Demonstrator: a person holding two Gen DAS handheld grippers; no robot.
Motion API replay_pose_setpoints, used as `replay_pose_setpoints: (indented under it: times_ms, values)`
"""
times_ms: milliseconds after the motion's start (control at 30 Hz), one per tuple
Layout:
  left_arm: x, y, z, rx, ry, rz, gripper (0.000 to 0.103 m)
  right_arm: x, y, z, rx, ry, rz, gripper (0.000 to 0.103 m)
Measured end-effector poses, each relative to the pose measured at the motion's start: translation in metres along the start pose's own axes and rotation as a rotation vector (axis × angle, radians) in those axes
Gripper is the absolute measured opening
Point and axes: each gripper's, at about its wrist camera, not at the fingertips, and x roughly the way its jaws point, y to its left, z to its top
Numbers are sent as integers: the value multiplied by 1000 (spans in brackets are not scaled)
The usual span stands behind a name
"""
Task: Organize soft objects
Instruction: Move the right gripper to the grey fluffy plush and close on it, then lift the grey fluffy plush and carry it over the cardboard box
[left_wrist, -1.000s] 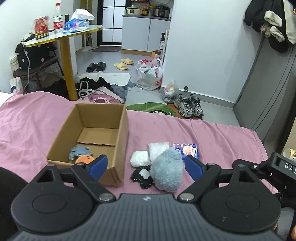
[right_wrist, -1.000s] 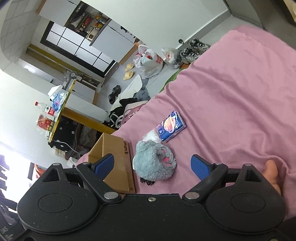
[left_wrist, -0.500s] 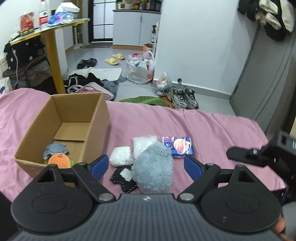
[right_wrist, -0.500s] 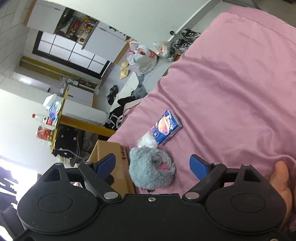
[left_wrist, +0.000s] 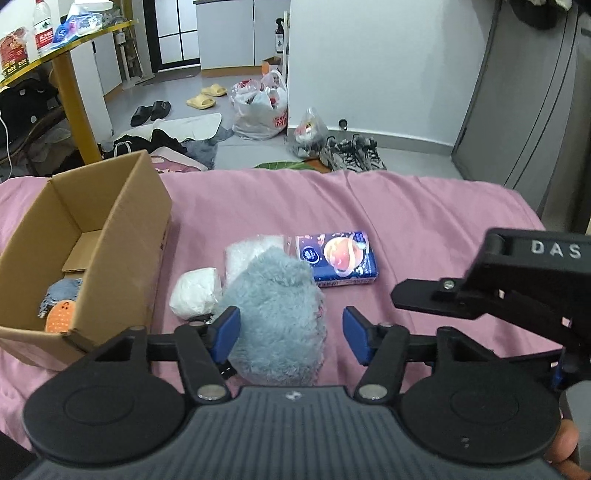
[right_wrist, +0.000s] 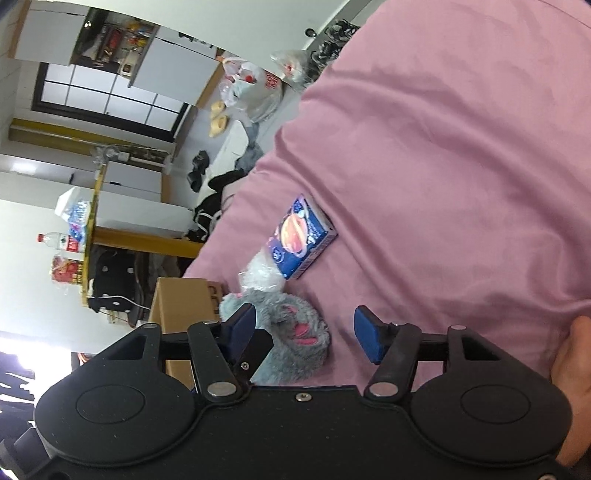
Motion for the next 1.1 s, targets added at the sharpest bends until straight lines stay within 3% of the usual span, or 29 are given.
replay_pose_setpoints:
  times_ms: [200,400,667,900,1100]
  values:
    - [11,-4,-1,26,-5,57,56,5,-5,2,25,12,-14,59]
    - [20,13,2,-13,23,113,38,19,0,4,15,43,-31,59]
    - [16,32,4,-89,46,67,38,37,13,0,-29,86,-38,59]
    - [15,50,4,-178,47,5,36,49,17,-4,-22,132,-28,47]
    - [16,64,5,-266,65,-37,35,49,15,-5,-5,144,-35,47]
